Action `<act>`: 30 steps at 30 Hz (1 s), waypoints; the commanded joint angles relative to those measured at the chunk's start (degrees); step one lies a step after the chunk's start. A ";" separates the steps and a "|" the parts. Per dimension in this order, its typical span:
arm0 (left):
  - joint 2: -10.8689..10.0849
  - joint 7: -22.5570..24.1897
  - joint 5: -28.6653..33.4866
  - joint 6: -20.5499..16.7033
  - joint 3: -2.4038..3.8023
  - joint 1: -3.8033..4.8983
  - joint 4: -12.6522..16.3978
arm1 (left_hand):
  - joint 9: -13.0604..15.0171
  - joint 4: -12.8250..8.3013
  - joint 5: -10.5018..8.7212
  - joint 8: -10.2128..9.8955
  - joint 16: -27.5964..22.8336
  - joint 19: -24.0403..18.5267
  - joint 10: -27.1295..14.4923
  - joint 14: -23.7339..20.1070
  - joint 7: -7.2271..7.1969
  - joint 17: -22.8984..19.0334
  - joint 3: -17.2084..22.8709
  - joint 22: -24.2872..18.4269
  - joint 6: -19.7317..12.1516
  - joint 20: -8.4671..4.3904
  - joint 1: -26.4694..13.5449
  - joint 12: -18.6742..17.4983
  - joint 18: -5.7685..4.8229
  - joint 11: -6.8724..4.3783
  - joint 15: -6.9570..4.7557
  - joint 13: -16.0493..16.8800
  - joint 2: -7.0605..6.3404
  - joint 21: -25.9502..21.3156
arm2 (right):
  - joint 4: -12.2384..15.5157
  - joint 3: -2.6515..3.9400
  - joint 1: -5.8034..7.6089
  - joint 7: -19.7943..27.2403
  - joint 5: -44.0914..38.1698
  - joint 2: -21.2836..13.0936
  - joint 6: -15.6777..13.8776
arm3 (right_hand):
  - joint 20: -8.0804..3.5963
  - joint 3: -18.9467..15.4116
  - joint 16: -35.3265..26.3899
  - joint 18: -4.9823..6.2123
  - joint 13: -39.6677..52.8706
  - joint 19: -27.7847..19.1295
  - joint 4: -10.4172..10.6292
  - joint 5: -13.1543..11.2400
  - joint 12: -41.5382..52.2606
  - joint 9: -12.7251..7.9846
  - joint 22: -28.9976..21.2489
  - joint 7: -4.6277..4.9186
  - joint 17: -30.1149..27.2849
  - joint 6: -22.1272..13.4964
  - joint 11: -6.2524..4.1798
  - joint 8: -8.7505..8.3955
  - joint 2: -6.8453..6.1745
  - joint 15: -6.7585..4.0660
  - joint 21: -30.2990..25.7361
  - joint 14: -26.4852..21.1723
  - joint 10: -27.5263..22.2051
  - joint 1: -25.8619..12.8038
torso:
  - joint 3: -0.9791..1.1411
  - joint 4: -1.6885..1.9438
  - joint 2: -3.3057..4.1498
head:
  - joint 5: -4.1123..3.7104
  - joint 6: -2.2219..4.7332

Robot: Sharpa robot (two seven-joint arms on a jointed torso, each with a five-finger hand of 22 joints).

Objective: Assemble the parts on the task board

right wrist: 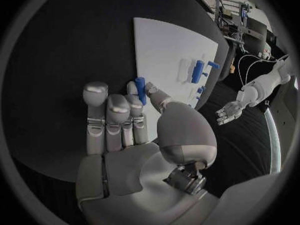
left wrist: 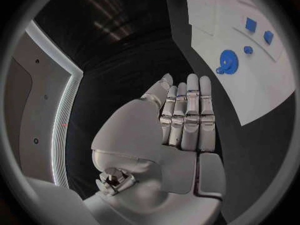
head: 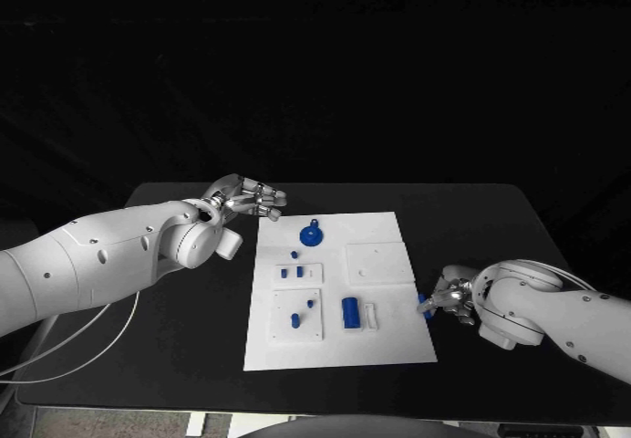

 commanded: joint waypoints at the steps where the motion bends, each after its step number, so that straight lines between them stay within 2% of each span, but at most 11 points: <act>1: 0.03 0.08 0.30 1.00 0.02 0.03 0.16 | -0.01 0.43 -0.04 -0.16 0.12 0.45 -0.39 0.00 0.05 0.05 -0.06 -0.05 -0.31 0.08 -0.22 -0.17 -0.02 -0.13 0.40 -0.06 -0.30 -0.10 | 0.39 0.16 -0.12 1.53 -0.06 -0.59 -2.27 | -0.23 5.27 0.28 -1.15 0.08 2.95 -5.25 0.36 0.24 -0.04 3.95 0.02 0.08 0.46 -0.10 0.19 0.43 0.02 0.35 0.08 0.52 0.30 | -0.05 -0.03 -0.03 | 0.17 0.07; 2: 0.03 0.07 0.30 1.01 0.02 0.03 0.15 | -0.01 0.43 -0.04 -0.16 0.12 0.45 -0.39 0.00 0.05 0.05 -0.06 -0.05 -0.31 0.08 -0.22 -0.17 -0.02 -0.13 0.40 -0.06 -0.30 -0.10 | 0.58 0.29 -0.06 1.72 -0.14 -0.79 -2.43 | -0.27 5.12 0.38 -1.19 0.14 2.94 -5.14 0.35 0.15 -0.52 4.04 0.00 0.09 0.59 -0.13 0.18 0.46 -0.01 0.45 0.08 0.53 0.61 | -0.04 -0.03 -0.01 | 0.20 0.10; 14: -0.01 0.01 0.30 1.09 -0.01 0.03 0.17 | -0.01 0.73 -0.05 -0.16 0.12 0.48 -0.46 -0.04 0.06 0.07 0.03 -0.41 -0.39 0.09 -0.17 -0.17 -0.03 -0.11 0.43 -0.06 -0.39 -0.08 | 4.78 1.52 1.67 3.03 -1.22 -2.27 -4.01 | -0.30 5.31 0.49 -1.23 0.26 2.97 -5.09 0.34 0.12 -0.61 4.13 0.05 0.17 0.69 -0.13 0.18 0.46 -0.02 0.73 0.06 0.64 1.13 | -0.07 0.00 -0.02 | 0.36 0.10; 20: 0.00 0.05 0.30 1.01 -0.01 0.03 0.20 | -0.01 0.73 -0.05 -0.16 0.12 0.48 -0.46 -0.04 0.06 0.07 0.03 -0.41 -0.39 0.09 -0.17 -0.17 -0.03 -0.11 0.43 -0.06 -0.39 -0.08 | 6.99 1.72 1.91 3.02 1.03 -1.58 -3.69 | -0.28 5.50 0.56 -1.21 0.30 2.98 -5.02 0.37 0.11 -0.61 4.16 0.07 0.21 0.68 -0.13 0.16 0.44 -0.01 0.84 0.07 0.65 1.15 | -0.04 -0.01 0.02 | 0.46 -0.07; 25: 0.05 0.07 0.30 1.01 -0.01 0.03 0.22 | -0.01 0.73 -0.05 -0.16 0.12 0.48 -0.46 -0.04 0.06 0.07 0.03 -0.41 -0.39 0.09 -0.17 -0.17 -0.03 -0.11 0.43 -0.06 -0.39 -0.08 | 7.35 1.47 1.96 2.76 3.84 0.22 -3.03 | -0.23 5.57 0.54 -1.19 0.30 2.95 -5.03 0.47 0.07 -0.61 4.13 0.13 0.16 0.63 -0.10 0.15 0.49 0.03 0.71 0.06 0.60 1.20 | -0.08 -0.02 0.00 | 0.38 -0.16; 30: 0.07 0.06 0.30 1.05 -0.01 0.03 0.25 | -0.01 0.73 -0.05 -0.16 0.12 0.48 -0.46 -0.04 0.06 0.07 0.03 -0.41 -0.39 0.09 -0.17 -0.17 -0.03 -0.11 0.43 -0.06 -0.39 -0.08 | 6.79 0.62 1.95 2.24 5.34 2.31 -2.46 | -0.17 5.62 0.50 -1.15 0.31 2.94 -5.00 0.51 0.08 -0.59 4.12 0.16 0.07 0.58 -0.07 0.15 0.61 0.07 0.65 0.05 0.55 1.15 | 0.02 0.07 0.06 | 0.39 -0.36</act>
